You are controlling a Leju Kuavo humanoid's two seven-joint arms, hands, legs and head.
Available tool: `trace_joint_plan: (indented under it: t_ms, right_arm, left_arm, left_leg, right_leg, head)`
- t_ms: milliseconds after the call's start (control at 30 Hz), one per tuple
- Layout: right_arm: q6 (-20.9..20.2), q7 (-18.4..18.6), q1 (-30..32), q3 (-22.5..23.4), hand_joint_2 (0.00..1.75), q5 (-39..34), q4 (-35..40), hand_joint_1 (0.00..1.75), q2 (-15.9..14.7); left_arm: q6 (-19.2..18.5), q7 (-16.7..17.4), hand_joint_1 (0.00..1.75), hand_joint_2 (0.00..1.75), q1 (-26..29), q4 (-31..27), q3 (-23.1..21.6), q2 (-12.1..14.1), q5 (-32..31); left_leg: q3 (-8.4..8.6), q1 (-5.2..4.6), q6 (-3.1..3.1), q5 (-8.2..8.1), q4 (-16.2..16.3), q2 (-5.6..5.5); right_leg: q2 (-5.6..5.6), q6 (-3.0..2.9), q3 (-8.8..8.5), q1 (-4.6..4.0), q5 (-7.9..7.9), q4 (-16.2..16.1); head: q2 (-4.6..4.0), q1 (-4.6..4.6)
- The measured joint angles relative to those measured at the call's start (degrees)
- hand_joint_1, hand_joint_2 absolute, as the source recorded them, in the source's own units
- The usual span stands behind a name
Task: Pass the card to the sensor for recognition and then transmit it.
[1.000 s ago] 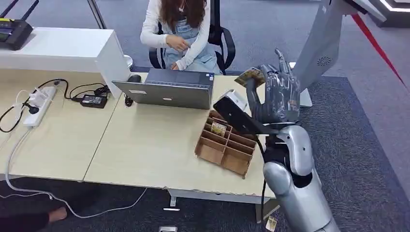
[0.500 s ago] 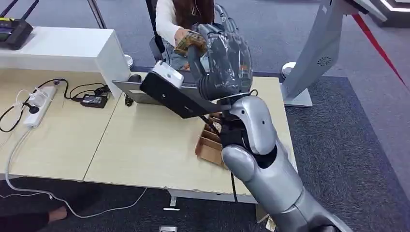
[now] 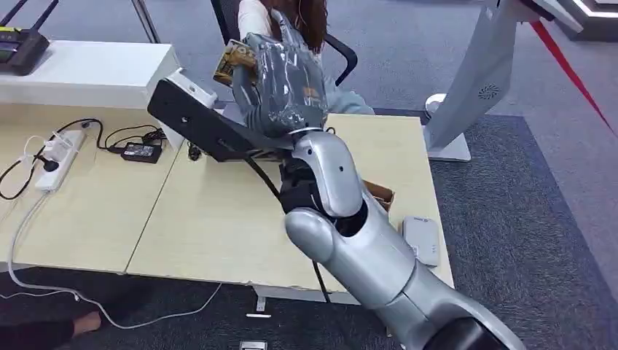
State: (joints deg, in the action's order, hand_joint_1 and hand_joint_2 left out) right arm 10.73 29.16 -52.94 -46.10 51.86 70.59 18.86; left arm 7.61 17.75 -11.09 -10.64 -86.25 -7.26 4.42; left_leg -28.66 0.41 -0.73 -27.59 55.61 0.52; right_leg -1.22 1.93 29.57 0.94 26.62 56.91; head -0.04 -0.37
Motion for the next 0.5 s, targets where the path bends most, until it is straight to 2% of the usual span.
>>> trace_joint_plan:
  t_ms: [200,500]
  right_arm:
    - [1.2,1.2,-1.9,-3.9,1.75,-2.0,-5.5,1.75,1.1]
    - [1.1,1.4,-3.2,-6.8,1.75,-2.4,-11.1,1.75,1.7]
  left_arm:
    - [0.0,0.0,0.00,0.00,0.0,0.0,0.0,0.0,0.0]
    - [-0.2,-0.1,0.00,0.00,0.0,0.0,0.0,0.0,0.0]
  left_leg:
    - [0.01,-0.01,0.00,0.00,0.0,-0.01]
    - [0.03,-0.01,0.00,0.00,0.0,-0.02]
  right_leg:
    - [0.00,0.00,0.00,0.01,0.00,0.0]
    - [0.00,0.00,0.00,0.01,0.00,0.0]
  head:
    - [0.00,0.00]
    - [0.00,0.00]
